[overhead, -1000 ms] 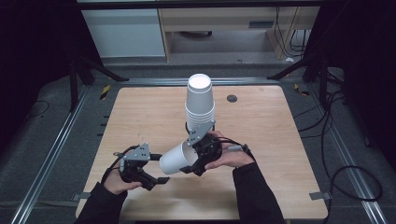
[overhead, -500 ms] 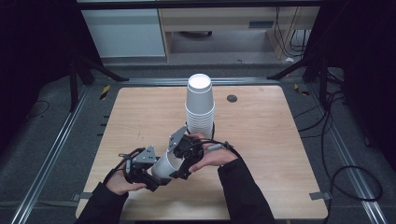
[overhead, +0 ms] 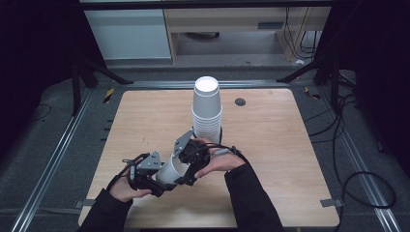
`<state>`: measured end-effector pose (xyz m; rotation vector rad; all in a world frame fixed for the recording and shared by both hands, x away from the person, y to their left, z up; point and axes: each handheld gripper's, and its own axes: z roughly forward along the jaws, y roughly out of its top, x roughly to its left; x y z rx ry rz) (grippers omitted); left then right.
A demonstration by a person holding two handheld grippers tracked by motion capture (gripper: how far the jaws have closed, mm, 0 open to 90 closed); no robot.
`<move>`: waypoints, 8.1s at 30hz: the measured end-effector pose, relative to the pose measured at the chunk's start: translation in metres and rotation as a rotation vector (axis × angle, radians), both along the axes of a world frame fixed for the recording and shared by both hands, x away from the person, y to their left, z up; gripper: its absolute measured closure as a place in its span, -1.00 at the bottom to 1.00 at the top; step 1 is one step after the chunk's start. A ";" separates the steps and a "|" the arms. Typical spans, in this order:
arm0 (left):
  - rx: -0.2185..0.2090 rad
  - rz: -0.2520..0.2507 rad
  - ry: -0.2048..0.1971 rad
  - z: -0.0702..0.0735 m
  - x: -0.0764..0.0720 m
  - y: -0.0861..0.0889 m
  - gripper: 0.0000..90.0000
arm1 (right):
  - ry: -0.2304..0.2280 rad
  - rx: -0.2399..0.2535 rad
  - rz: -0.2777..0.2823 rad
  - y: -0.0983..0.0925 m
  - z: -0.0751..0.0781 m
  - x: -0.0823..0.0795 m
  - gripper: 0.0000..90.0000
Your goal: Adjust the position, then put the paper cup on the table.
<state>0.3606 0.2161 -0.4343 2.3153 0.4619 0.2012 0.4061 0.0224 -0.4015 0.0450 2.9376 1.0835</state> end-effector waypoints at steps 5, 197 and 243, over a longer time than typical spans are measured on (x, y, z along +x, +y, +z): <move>-0.010 0.009 0.010 0.001 0.001 0.003 -0.51 | -0.008 0.025 -0.008 -0.002 0.002 0.000 -0.89; -0.112 0.433 -0.006 -0.025 0.030 0.042 -0.67 | -0.180 0.145 -1.191 -0.282 -0.065 0.030 -0.71; -0.114 0.448 -0.008 -0.022 0.029 0.049 -0.70 | -0.127 0.087 -1.174 -0.285 -0.067 -0.013 -0.98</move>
